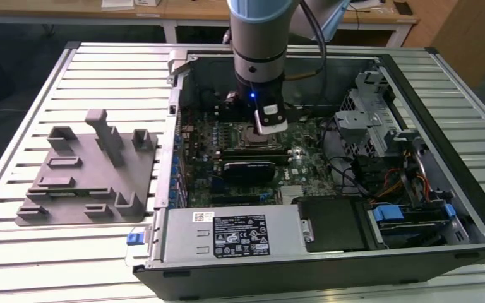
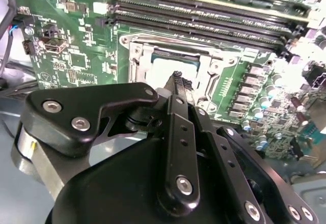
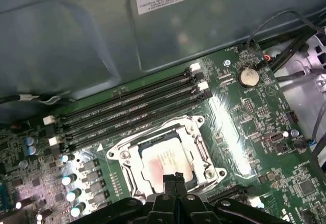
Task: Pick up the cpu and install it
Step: 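Install the second cpu locking lever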
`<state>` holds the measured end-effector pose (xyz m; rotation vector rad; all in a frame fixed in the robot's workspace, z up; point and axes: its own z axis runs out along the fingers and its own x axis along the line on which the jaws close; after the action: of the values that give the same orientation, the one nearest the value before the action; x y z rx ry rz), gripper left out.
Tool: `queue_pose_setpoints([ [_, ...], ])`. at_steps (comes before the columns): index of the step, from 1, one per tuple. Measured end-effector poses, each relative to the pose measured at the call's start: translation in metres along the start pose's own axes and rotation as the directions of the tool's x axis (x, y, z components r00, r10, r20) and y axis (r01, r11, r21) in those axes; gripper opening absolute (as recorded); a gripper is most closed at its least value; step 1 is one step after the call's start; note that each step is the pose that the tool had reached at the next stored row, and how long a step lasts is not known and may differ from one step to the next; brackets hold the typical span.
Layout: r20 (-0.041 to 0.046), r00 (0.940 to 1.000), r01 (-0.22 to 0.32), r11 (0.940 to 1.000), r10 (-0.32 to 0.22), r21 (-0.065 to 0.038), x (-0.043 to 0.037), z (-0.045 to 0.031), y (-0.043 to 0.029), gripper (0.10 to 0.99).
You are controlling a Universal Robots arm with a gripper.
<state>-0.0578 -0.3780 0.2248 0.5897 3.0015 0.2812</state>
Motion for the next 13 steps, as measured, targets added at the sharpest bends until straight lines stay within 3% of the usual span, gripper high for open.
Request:
queue_pose_setpoints([
  [13, 0.0266, 0.9996, 0.008, 0.9945, -0.010, 0.105, 0.0010, 0.0045, 0.0215, 0.106],
])
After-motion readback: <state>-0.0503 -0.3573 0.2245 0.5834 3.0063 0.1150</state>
